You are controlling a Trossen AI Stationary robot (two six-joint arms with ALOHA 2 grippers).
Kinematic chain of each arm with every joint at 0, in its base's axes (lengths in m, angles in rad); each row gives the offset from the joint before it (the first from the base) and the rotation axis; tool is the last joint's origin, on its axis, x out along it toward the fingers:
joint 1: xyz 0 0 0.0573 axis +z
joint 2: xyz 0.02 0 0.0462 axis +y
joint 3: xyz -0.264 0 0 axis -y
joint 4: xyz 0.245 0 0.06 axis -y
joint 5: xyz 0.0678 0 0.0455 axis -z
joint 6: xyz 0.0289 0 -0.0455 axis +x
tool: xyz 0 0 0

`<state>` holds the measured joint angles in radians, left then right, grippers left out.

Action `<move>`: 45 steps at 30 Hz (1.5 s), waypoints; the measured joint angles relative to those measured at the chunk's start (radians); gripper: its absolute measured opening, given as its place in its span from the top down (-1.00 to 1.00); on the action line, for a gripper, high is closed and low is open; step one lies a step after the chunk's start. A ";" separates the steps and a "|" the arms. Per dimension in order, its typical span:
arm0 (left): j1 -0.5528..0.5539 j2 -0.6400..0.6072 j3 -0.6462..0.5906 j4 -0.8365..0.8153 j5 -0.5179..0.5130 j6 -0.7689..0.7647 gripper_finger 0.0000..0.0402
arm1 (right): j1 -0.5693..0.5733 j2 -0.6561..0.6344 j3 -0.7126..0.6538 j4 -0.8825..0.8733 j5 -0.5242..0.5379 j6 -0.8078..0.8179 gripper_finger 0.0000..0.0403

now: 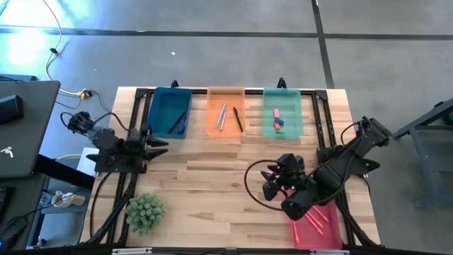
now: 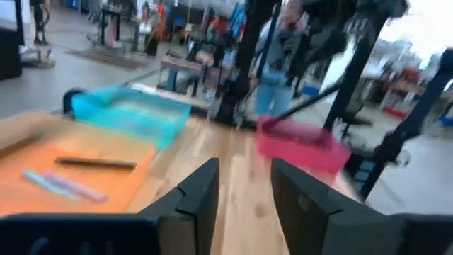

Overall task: Sort crayons/erasers/pens/pencils in bins
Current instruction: Return to Home Position

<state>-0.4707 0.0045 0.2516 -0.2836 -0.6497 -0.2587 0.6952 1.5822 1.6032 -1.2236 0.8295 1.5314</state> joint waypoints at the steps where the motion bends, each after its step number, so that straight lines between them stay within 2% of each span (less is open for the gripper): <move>1: 0.010 0.001 -0.004 -0.010 0.004 0.010 0.44 | -0.004 0.000 0.000 0.001 0.000 0.000 0.24; 6: 0.063 0.005 -0.010 -0.035 0.029 0.083 0.64 | -0.023 0.000 0.000 -0.001 0.000 -0.007 0.24; 12: 0.142 0.000 -0.009 -0.041 0.109 0.129 0.96 | -0.041 -0.009 0.000 -0.041 0.005 -0.014 0.24; 16: 0.203 -0.001 -0.009 -0.040 0.132 0.134 0.97 | -0.054 -0.048 0.000 -0.104 0.015 -0.014 0.24; 20: 0.266 -0.001 -0.009 -0.038 0.174 0.140 0.99 | -0.062 -0.108 0.000 -0.173 0.069 -0.027 0.24; 26: 0.353 0.000 -0.010 -0.013 0.236 0.103 1.00 | -0.067 -0.222 0.000 -0.231 0.166 -0.133 0.24; 30: 0.393 0.000 -0.081 0.133 0.286 0.079 1.00 | -0.074 -0.303 0.000 -0.239 0.231 -0.236 0.24; 33: 0.420 0.001 -0.139 0.183 0.293 0.026 1.00 | -0.081 -0.357 0.000 -0.240 0.261 -0.303 0.24; 41: 0.467 0.006 -0.160 0.195 0.342 -0.011 1.00 | -0.089 -0.464 0.000 -0.254 0.243 -0.469 0.24; 45: 0.492 0.019 -0.160 0.136 0.350 -0.033 1.00 | -0.089 -0.520 -0.001 -0.291 0.238 -0.535 0.24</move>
<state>0.0213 0.0236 0.0917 -0.1479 -0.3001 -0.2919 0.6064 1.0624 1.6026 -1.5144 1.0679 0.9966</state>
